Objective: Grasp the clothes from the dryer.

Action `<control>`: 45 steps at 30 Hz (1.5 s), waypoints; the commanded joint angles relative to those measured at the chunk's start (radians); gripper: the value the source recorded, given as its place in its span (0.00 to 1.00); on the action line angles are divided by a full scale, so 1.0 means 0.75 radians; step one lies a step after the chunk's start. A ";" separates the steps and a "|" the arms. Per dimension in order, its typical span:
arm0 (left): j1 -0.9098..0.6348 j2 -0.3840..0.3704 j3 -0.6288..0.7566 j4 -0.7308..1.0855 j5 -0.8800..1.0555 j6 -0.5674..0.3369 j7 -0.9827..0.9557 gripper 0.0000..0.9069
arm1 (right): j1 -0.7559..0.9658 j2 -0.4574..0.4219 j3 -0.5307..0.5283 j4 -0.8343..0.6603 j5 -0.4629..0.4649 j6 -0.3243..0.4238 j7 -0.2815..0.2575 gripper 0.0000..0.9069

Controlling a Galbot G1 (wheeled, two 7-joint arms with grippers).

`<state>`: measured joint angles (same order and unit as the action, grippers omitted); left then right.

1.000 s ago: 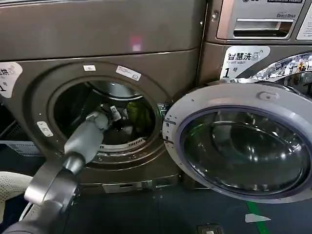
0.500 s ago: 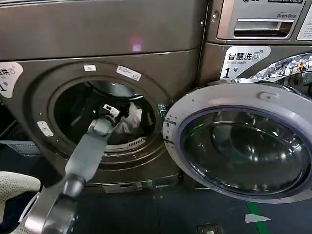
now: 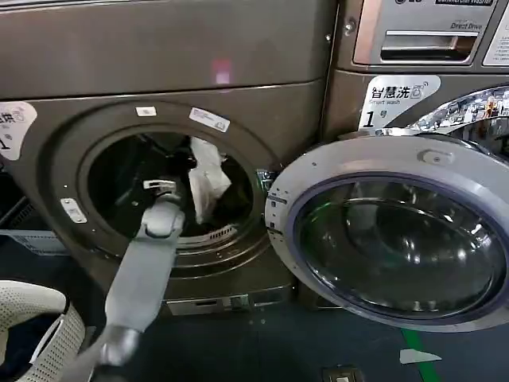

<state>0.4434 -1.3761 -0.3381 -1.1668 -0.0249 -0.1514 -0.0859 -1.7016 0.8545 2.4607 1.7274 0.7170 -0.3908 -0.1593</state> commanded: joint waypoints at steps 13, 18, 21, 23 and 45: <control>0.399 -0.007 -0.087 -0.419 0.039 -0.022 -0.105 0.00 | -0.012 0.003 0.030 0.029 0.017 0.021 0.007 1.00; 0.376 -0.003 -0.082 -0.387 0.038 0.014 -0.076 0.00 | -0.017 0.005 0.039 0.023 0.019 0.022 0.006 1.00; 0.364 -0.001 -0.082 -0.372 0.022 0.036 -0.056 0.00 | -0.020 0.002 0.044 0.024 0.022 0.021 0.007 1.00; 0.358 0.000 -0.080 -0.369 0.022 0.037 -0.048 0.00 | -0.021 -0.001 0.047 0.023 0.022 0.022 0.008 1.00; 0.306 -0.013 -0.074 -0.288 0.024 0.025 -0.018 0.00 | -0.014 -0.014 0.055 0.038 0.010 -0.001 -0.003 1.00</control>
<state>0.6747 -1.3811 -0.3946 -1.3976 -0.0057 -0.1334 -0.1052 -1.7134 0.8428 2.5024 1.7548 0.7260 -0.3891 -0.1610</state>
